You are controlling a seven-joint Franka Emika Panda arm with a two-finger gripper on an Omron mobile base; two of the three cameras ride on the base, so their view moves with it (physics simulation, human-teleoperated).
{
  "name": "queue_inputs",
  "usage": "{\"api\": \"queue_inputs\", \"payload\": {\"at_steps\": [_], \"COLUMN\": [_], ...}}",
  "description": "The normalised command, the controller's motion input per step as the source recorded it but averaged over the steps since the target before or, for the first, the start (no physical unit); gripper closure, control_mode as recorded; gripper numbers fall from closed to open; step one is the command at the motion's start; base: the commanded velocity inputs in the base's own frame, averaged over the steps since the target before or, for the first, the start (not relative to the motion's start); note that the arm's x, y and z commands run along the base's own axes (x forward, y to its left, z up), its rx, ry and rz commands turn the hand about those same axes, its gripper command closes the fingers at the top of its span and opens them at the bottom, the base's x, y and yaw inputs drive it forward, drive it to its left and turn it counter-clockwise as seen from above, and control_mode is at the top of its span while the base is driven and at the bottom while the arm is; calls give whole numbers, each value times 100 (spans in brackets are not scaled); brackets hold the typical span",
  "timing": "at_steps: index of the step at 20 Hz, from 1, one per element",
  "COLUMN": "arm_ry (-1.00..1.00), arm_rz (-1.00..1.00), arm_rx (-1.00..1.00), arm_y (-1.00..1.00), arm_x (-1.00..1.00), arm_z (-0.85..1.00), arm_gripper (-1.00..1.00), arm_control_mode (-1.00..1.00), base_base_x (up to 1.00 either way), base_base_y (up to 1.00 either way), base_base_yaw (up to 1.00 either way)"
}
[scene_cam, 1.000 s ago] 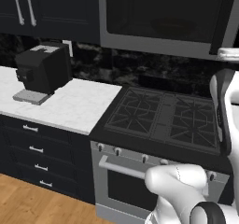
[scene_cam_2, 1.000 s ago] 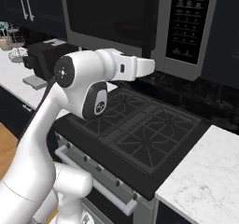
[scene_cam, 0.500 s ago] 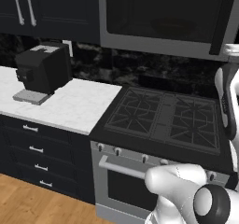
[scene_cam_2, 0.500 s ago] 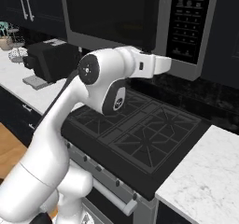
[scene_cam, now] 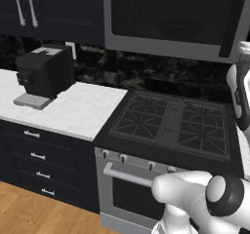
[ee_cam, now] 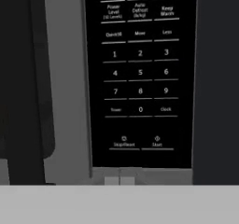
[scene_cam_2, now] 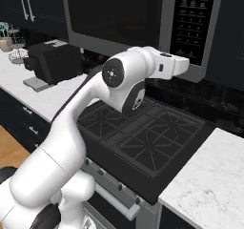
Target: Pick the corn from the sink and place it in the bowl. Then pick the bowl and place it in the microwave. Then close the microwave door and press the start button.
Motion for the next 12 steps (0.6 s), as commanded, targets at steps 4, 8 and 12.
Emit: {"api": "queue_inputs", "payload": {"at_steps": [4, 8, 12], "arm_ry": [-2, 0, 0], "arm_rz": [0, 0, 0], "arm_rx": [0, 0, 0], "arm_y": [-26, -24, -26], "arm_x": [22, 14, 18], "arm_z": [0, -2, -2], "arm_gripper": [100, 100, 100], "arm_control_mode": [-100, -100, -100], "base_base_x": [0, 0, 0], "base_base_y": [0, 0, 0], "base_base_yaw": [0, 0, 0]}}
